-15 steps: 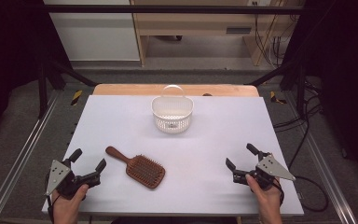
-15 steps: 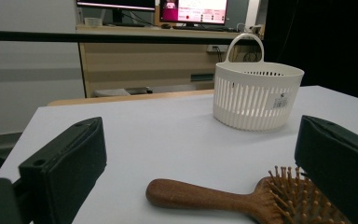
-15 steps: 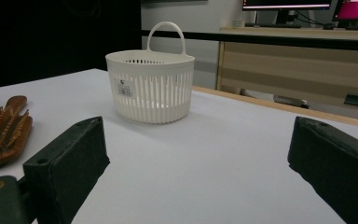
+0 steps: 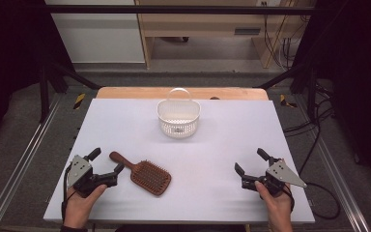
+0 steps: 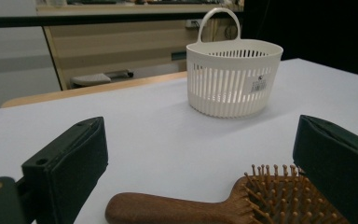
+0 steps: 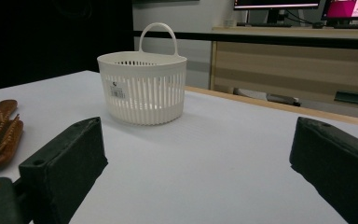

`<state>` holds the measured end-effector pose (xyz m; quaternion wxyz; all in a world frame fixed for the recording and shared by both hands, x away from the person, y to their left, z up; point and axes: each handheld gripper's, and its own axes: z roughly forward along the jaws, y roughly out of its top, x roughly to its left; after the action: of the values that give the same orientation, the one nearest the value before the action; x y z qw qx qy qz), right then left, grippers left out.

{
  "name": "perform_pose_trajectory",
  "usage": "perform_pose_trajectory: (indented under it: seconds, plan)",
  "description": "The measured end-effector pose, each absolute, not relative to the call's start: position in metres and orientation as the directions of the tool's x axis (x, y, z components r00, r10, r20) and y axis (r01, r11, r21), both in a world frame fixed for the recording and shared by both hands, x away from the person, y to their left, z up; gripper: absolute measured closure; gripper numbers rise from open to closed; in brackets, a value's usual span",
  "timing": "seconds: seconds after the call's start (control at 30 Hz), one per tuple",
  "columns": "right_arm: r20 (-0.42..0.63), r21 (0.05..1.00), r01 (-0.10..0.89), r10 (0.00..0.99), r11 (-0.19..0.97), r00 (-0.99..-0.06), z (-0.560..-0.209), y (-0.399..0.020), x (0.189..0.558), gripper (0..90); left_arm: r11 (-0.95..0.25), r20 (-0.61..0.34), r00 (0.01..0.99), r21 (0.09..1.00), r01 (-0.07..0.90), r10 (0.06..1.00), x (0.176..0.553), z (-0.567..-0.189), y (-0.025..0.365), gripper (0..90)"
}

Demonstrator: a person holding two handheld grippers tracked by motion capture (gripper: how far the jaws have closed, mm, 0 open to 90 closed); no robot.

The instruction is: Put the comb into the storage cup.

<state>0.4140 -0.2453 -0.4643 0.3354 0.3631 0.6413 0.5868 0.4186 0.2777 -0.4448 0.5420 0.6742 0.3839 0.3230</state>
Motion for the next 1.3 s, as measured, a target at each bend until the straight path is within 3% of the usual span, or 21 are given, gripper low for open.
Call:
perform_pose_trajectory:
  seconds: [0.37,0.57,0.7,0.8,0.83,0.93,1.07,1.13,1.17,1.3]
  plan:
    - [-0.001,0.996,0.081,0.861,0.049,-0.508,-0.464,-0.245,0.414,3.5,-0.268,0.101,0.539,0.933,0.241,0.836,0.444,-0.435,0.260,9.2]
    - [0.003,0.995,0.087,0.861,0.048,-0.508,-0.464,-0.245,0.414,3.6,-0.314,0.101,0.566,0.903,0.293,0.818,0.457,-0.431,0.258,12.0]
    - [0.001,0.995,0.084,0.863,0.048,-0.505,-0.464,-0.246,0.414,3.9,-0.340,0.080,0.582,0.872,0.353,0.809,0.462,-0.430,0.255,20.2]
    - [-0.001,0.995,0.082,0.863,0.049,-0.504,-0.463,-0.246,0.414,4.0,-0.347,0.064,0.595,0.860,0.374,0.801,0.468,-0.433,0.254,30.3]
    - [-0.002,0.995,0.083,0.863,0.051,-0.505,-0.463,-0.245,0.414,4.0,-0.342,0.053,0.599,0.859,0.381,0.799,0.470,-0.434,0.254,38.5]
    - [-0.007,0.995,0.086,0.862,0.058,-0.507,-0.464,-0.245,0.415,4.0,-0.361,0.060,0.608,0.848,0.387,0.791,0.477,-0.438,0.255,46.0]
    - [-0.026,0.994,0.080,0.856,0.079,-0.516,-0.463,-0.242,0.414,4.1,-0.406,0.078,0.632,0.825,0.392,0.771,0.488,-0.442,0.257,67.1]
    - [-0.027,0.994,0.080,0.855,0.080,-0.518,-0.463,-0.241,0.415,4.1,-0.409,0.077,0.630,0.819,0.402,0.773,0.491,-0.443,0.257,70.3]
    - [-0.025,0.994,0.080,0.853,0.078,-0.521,-0.463,-0.241,0.415,4.1,-0.416,0.077,0.633,0.813,0.407,0.771,0.493,-0.444,0.257,78.7]
    - [-0.028,0.993,0.084,0.850,0.085,-0.526,-0.463,-0.239,0.415,4.2,-0.430,0.063,0.640,0.790,0.438,0.766,0.500,-0.450,0.256,88.8]
